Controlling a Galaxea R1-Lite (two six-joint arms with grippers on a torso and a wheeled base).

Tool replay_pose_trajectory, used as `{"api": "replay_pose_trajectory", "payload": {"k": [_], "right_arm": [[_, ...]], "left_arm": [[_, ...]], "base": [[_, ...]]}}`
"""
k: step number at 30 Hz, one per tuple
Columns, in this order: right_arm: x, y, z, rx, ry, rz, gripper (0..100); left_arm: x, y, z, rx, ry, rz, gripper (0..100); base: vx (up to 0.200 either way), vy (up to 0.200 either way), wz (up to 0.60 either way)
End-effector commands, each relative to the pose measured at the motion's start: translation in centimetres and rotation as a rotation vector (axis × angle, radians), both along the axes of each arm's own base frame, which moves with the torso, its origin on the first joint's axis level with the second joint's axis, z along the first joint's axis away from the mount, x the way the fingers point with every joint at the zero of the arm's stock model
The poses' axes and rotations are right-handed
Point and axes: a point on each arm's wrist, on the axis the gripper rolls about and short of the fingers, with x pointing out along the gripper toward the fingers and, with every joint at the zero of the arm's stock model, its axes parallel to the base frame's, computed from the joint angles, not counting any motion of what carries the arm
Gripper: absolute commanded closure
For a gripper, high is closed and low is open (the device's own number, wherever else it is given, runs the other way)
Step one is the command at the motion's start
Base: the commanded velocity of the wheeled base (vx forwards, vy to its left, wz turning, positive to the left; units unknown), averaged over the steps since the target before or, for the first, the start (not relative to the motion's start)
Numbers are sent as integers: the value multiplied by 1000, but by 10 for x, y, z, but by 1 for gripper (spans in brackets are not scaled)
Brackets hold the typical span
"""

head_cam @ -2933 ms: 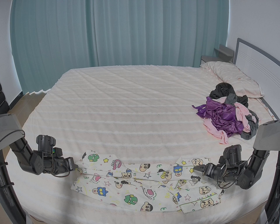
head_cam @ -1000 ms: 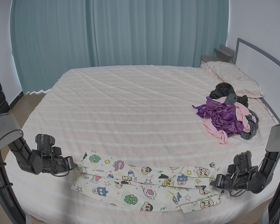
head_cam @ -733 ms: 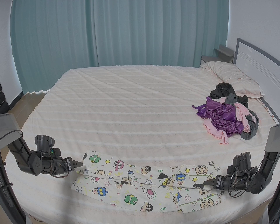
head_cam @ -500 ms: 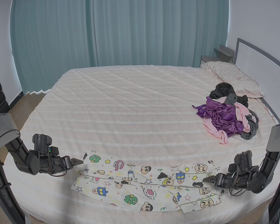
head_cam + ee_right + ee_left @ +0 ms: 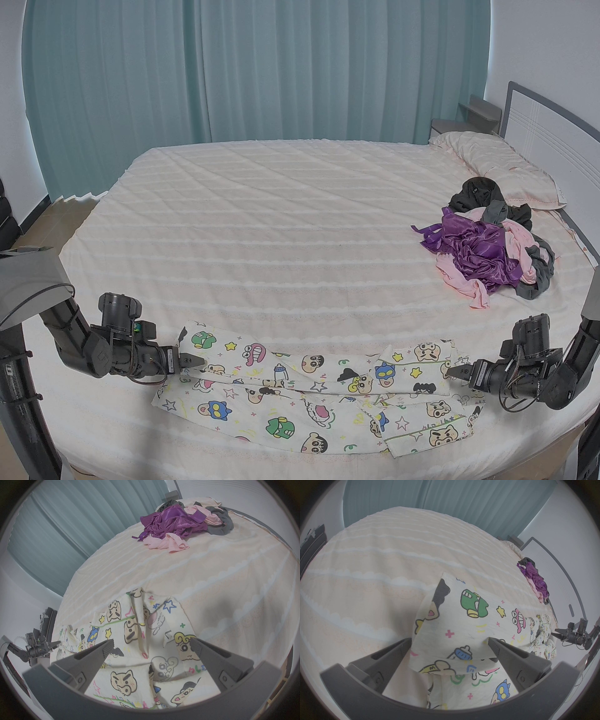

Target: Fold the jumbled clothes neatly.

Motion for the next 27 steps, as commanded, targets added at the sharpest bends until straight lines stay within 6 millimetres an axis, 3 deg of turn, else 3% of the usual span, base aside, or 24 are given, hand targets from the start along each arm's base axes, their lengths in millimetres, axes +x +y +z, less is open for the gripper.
{"api": "replay_pose_trajectory", "payload": {"k": [1, 17, 18, 27], "right_arm": [[-2, -1, -2, -8, 13, 8, 0], [-2, -12, 2, -39, -11, -8, 0], [-2, -12, 2, -38, -11, -7, 0], [1, -18, 3, -36, -22, -32, 0]], "left_arm": [[4, -7, -15, 2, 38, -21, 0], [4, -19, -15, -9, 35, -63, 0], [5, -19, -15, -10, 35, -62, 100], [5, -19, -15, -44, 57, -21, 100]], "base": [[0, 0, 0], [0, 0, 0], [0, 0, 0], [0, 0, 0]]}}
